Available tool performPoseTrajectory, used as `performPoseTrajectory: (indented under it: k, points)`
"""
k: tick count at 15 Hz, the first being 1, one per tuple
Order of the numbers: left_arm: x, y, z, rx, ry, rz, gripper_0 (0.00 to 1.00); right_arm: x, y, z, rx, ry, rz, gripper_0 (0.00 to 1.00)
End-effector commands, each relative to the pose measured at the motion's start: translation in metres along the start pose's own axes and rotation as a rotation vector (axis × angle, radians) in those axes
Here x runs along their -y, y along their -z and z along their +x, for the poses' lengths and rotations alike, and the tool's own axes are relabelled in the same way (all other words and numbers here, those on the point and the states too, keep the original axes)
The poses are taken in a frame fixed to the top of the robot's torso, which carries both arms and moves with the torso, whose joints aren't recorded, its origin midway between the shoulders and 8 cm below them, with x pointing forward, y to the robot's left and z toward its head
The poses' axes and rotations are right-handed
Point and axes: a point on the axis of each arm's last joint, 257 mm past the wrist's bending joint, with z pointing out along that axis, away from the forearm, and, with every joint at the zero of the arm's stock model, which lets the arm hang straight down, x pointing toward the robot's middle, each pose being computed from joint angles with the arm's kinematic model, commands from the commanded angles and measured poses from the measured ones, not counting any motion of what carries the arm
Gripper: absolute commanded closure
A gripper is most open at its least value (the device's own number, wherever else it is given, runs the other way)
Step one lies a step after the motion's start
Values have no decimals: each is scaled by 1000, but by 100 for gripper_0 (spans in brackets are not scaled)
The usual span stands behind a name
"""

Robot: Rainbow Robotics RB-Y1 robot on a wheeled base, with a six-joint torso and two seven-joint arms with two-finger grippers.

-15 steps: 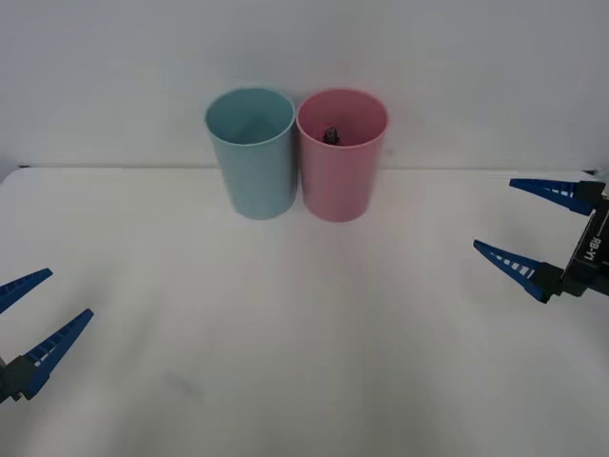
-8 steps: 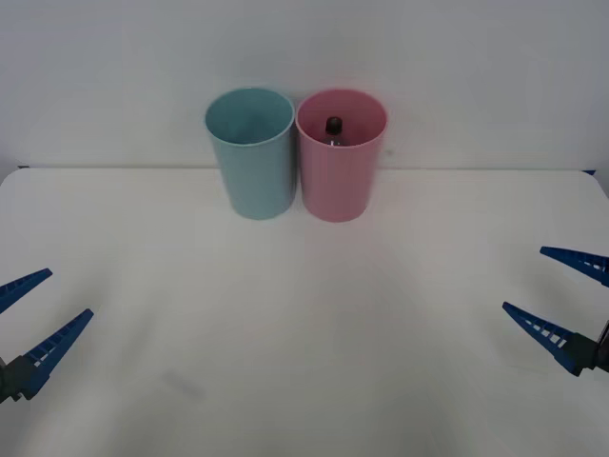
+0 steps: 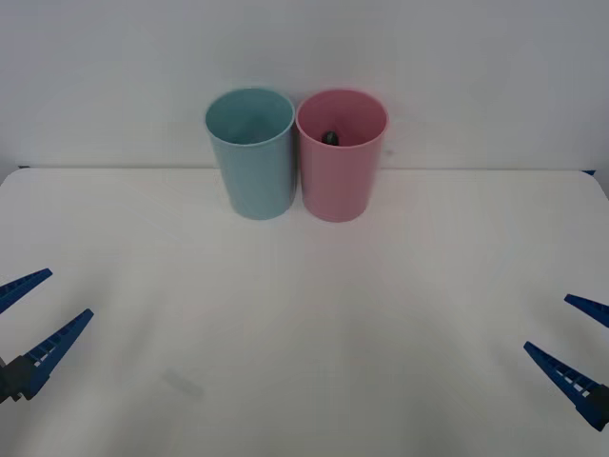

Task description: Grasp the object on the table and drop it into the matching bin: aluminum can to the light blue bin, PET bottle to the pink bin.

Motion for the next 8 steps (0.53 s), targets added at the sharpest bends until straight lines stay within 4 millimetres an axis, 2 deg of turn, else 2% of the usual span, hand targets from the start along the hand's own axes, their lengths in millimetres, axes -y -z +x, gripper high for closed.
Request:
performPoseTrajectory:
  k: [1,8]
  points:
    - [0,0,0,0,0,0,0,-5,6,9,-15,-23,6,0]
    - [0,0,0,0,0,0,0,-6,5,11,-17,-25,6,0]
